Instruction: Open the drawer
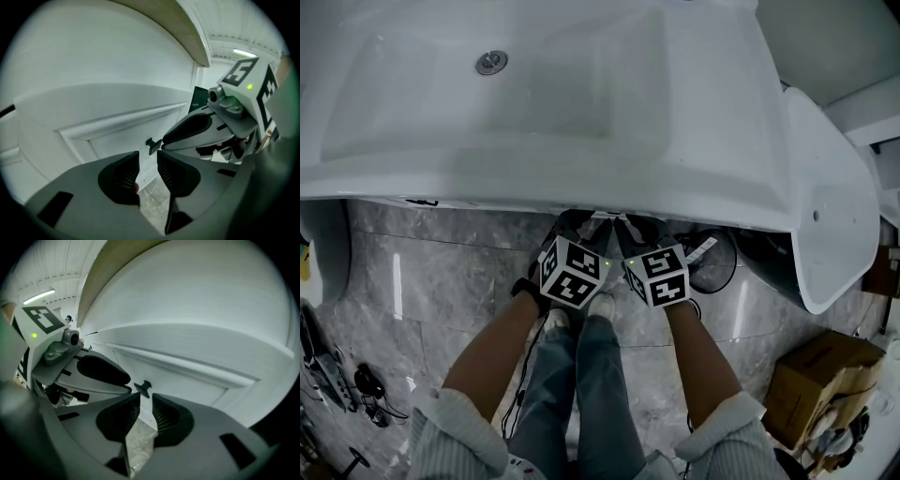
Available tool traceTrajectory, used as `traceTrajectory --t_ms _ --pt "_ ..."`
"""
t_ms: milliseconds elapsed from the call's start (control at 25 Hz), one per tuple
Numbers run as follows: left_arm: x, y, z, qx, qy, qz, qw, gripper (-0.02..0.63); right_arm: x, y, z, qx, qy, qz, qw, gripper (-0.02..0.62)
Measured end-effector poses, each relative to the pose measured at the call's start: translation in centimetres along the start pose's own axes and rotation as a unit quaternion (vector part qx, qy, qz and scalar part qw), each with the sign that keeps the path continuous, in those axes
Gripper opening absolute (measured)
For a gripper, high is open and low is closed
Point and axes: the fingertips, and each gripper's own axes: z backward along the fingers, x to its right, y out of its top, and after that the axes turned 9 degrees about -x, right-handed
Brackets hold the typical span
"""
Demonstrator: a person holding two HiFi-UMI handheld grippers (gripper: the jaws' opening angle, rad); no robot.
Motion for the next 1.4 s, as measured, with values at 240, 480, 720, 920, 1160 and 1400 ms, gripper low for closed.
traceTrajectory --t_ms 240,480,720,920,1160,1400 --pt "0.2 1.2 -0.5 0.003 0.004 -0.025 0.9997 0.110 0.0 -0.5 -0.6 -0.013 -0.004 0.031 0.999 0.071" --pt "1.0 1.5 -0.8 -0.012 -0.006 -0.083 0.9965 0.089 0.5 0.1 -0.5 -0.017 -0.041 0.102 0.994 0.063" --pt "1.5 1.5 -1.0 -0.027 -0.011 -0.134 0.9906 0.057 -0.3 0.1 -0.7 -0.041 -0.055 0.238 0.969 0.035" --pt "1.4 1.5 -1.0 -0.026 -0.014 -0.117 0.9927 0.055 -0.5 0.3 -0.8 -0.056 -0.052 0.303 0.950 0.035" --pt "1.3 1.4 -1.0 -0.029 -0.030 -0.095 0.9946 0.051 -0.7 0.4 -0.8 -0.055 -0.037 0.282 0.957 0.032" --pt "1.6 1.1 -0.7 -0.039 -0.042 -0.103 0.9931 0.049 -1.0 0.2 -0.5 -0.065 -0.022 0.277 0.958 0.031"
